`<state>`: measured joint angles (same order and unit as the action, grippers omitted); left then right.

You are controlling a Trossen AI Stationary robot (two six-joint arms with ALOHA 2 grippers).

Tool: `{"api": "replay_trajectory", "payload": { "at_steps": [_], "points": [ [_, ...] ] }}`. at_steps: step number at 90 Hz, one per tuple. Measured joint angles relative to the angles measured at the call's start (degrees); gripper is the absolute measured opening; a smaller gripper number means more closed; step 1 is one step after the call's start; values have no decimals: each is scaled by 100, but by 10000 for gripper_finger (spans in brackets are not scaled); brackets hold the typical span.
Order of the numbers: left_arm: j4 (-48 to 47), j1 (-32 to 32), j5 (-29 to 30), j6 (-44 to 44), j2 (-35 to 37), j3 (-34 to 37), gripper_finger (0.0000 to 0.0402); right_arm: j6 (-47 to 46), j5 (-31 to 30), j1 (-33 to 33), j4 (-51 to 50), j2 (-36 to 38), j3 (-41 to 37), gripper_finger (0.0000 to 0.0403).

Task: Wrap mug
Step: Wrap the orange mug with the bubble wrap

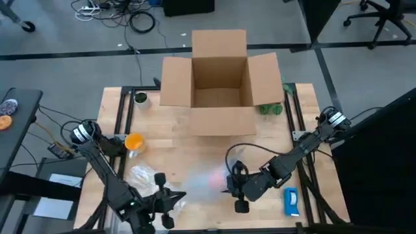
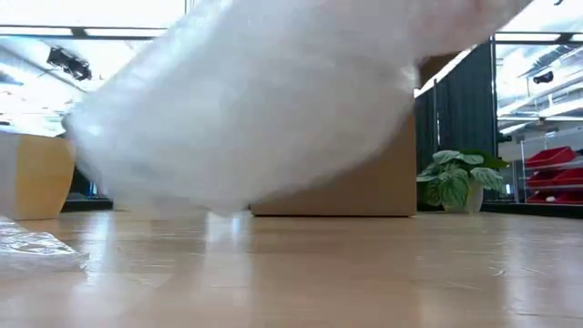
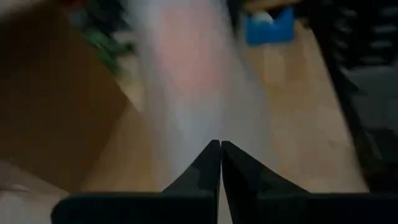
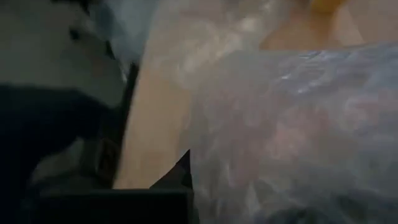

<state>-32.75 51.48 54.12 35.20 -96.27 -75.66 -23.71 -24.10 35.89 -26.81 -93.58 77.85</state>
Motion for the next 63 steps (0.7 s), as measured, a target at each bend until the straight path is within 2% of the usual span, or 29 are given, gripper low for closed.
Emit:
{"api": "replay_trajectory", "payload": {
  "at_steps": [5,13,34,50,56,63],
  "points": [
    [45,-176,-317,52,-8,0,0,65,-109,1,-541,11,394,24],
    [156,-431,-334,12,-67,0,0,216,-124,-1,-1091,42,788,24],
    [786,-1085,-442,-524,-369,0,0,582,956,45,-943,25,1009,24],
    [2526,-1433,-1510,-1903,-671,2,0,400,958,-40,-1628,-136,1009,24],
    [2829,-1530,-1798,-2199,-742,2,0,387,1045,-67,-1794,-236,1009,24],
    [2749,-1650,-1901,-2281,-750,9,0,384,1260,-76,-1780,-318,1009,24]
  ]
}}
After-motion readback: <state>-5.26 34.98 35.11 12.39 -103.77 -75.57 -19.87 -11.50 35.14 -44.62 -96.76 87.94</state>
